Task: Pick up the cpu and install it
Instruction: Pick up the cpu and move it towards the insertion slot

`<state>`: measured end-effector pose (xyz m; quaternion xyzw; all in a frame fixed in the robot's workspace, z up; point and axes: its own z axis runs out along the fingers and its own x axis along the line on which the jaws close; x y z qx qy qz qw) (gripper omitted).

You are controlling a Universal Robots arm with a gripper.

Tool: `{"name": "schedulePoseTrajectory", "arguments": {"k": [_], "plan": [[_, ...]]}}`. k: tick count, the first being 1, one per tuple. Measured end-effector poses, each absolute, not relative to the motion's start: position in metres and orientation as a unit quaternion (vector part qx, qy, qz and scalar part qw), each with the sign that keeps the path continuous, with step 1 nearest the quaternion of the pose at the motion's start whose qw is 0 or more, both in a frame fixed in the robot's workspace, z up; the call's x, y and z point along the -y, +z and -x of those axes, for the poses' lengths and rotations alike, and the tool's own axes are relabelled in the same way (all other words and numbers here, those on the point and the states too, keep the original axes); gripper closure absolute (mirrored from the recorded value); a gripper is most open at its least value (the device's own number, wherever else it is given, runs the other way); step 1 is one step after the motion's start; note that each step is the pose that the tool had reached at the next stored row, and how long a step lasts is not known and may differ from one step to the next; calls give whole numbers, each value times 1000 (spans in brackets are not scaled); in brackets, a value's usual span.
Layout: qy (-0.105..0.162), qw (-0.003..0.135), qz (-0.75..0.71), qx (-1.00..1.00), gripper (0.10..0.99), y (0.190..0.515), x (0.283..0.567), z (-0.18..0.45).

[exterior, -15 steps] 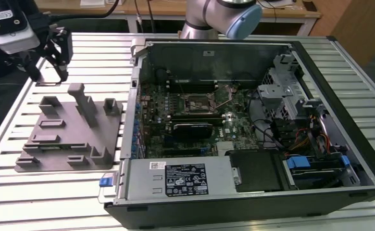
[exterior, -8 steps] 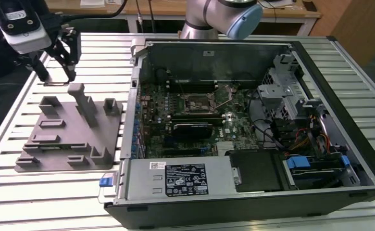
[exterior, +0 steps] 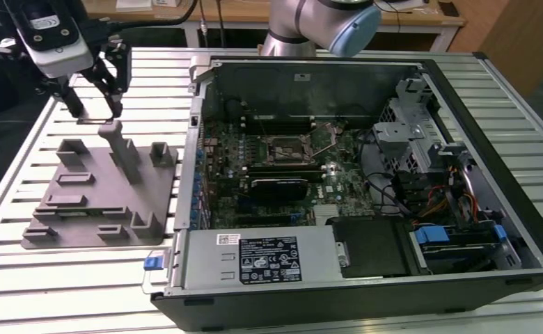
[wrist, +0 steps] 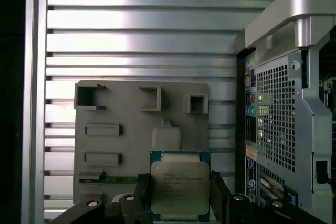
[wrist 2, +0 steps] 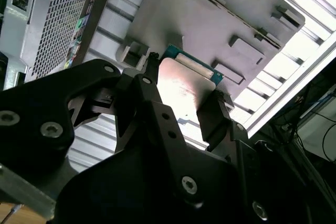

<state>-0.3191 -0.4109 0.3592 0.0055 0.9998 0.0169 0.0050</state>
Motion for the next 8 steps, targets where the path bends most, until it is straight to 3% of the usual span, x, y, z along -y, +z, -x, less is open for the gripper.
{"name": "schedulePoseTrajectory", "arguments": {"k": [8], "plan": [[17,5,-5,-1000,545,359,411,301]]}}
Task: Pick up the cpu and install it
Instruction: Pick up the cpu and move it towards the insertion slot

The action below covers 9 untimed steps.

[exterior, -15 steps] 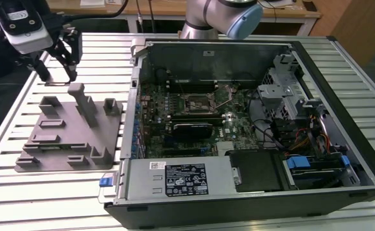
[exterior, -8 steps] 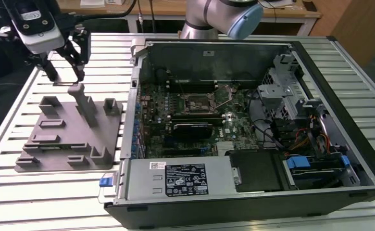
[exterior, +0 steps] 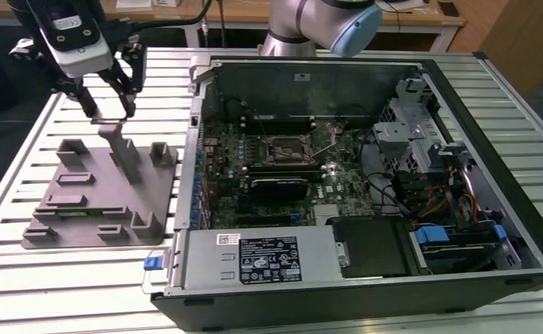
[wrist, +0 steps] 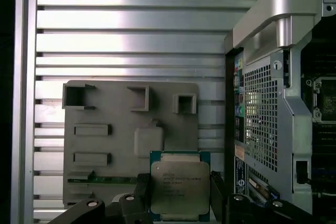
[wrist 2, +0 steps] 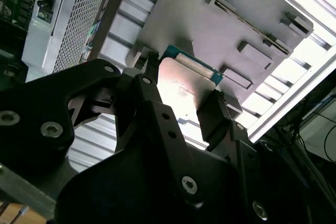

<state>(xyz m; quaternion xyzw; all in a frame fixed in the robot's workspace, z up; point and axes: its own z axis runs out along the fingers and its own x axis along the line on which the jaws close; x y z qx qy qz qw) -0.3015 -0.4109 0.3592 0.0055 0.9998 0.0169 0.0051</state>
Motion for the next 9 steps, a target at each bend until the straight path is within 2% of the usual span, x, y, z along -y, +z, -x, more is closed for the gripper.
{"name": "schedulePoseTrajectory", "arguments": {"k": [9], "plan": [[17,5,-5,-1000,545,359,411,282]]}}
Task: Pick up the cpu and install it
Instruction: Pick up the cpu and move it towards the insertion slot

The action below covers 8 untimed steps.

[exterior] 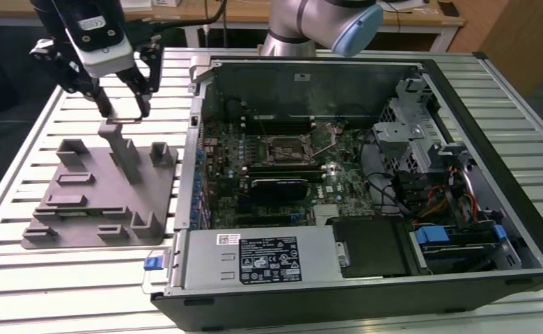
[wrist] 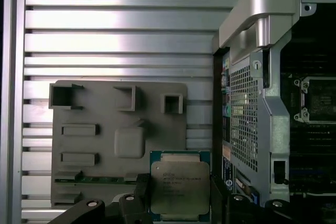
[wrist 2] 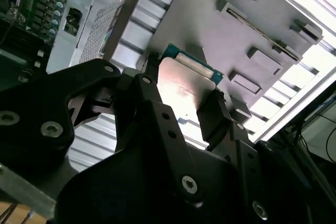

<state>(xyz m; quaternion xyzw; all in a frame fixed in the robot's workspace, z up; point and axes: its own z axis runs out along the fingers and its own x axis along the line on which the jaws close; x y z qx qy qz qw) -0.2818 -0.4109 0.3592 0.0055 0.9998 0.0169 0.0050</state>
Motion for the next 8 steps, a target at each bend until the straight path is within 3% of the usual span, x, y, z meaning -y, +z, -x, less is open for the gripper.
{"name": "schedulePoseTrajectory", "arguments": {"k": [8], "plan": [[17,5,-6,-1000,545,359,411,264]]}}
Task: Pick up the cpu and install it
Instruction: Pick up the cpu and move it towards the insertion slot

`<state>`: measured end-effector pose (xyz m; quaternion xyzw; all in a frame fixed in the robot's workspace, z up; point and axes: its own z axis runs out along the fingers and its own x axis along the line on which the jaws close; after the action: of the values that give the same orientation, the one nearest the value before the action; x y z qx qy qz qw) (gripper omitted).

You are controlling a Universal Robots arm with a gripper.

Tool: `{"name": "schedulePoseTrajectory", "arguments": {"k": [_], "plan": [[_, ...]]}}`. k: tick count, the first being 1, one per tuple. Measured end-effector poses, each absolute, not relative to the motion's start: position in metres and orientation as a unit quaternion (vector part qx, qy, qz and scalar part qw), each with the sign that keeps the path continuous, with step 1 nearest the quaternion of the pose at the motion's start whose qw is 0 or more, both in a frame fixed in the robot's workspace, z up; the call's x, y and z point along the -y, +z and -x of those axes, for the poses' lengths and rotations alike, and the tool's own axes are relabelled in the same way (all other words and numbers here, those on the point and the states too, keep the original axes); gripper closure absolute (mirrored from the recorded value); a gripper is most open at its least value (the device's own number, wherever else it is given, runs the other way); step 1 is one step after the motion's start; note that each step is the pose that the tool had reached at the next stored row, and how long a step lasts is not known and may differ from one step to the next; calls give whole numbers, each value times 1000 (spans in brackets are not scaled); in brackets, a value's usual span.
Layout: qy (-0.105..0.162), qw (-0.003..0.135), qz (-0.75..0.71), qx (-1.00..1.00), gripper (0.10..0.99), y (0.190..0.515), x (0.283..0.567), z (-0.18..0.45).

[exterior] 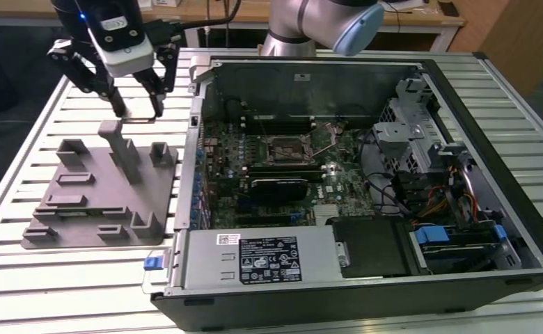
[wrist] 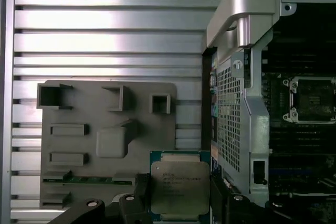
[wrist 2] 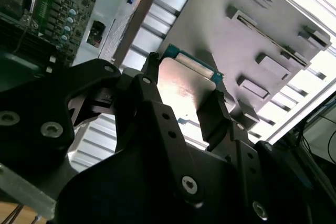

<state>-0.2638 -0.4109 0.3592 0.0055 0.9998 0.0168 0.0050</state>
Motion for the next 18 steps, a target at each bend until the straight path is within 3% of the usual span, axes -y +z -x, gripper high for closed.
{"name": "schedulePoseTrajectory", "arguments": {"k": [18], "plan": [[17,5,-5,-1000,545,359,411,221]]}}
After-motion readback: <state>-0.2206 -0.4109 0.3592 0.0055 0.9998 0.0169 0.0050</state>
